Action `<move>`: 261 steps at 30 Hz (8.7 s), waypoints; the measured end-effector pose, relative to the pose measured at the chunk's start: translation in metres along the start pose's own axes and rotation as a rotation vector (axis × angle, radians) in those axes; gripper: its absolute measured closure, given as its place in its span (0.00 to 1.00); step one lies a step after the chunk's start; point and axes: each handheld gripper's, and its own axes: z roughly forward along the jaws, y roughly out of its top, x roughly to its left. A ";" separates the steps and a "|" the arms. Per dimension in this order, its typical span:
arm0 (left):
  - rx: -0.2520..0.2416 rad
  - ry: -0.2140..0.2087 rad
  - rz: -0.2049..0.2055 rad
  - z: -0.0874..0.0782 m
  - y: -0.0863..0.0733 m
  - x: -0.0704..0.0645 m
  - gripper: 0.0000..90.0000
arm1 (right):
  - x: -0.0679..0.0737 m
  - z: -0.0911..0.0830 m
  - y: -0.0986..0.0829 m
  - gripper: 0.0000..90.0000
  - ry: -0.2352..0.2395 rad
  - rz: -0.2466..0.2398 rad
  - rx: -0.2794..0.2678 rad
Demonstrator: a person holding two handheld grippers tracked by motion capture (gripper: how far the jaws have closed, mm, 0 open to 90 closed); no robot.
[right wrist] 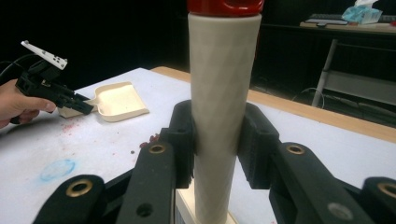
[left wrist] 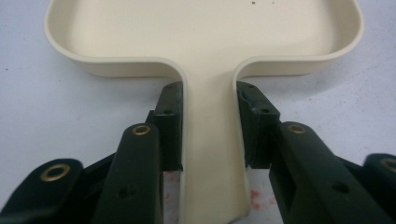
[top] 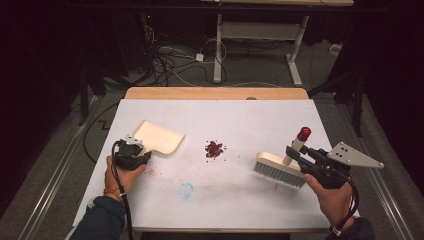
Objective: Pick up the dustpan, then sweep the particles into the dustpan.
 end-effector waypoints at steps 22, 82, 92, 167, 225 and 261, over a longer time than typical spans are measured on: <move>-0.046 -0.001 0.146 -0.049 0.002 -0.017 0.71 | -0.003 -0.012 -0.006 0.77 -0.061 0.024 0.012; 0.058 -0.217 0.275 -0.059 -0.047 -0.076 0.71 | -0.022 0.189 0.055 0.77 -0.147 -0.010 0.062; 0.050 -0.214 0.286 -0.054 -0.047 -0.084 0.70 | -0.003 0.208 0.033 0.78 -0.119 -0.012 0.049; 0.146 -0.230 0.300 -0.038 -0.026 -0.107 0.70 | 0.116 0.160 0.018 0.75 0.207 -0.039 0.097; 0.216 -0.274 0.432 -0.052 -0.038 -0.098 0.70 | 0.102 0.080 0.009 0.77 0.057 -0.142 0.121; 0.238 -0.269 0.435 -0.052 -0.034 -0.111 0.70 | 0.093 0.037 0.017 0.77 0.146 -0.155 0.138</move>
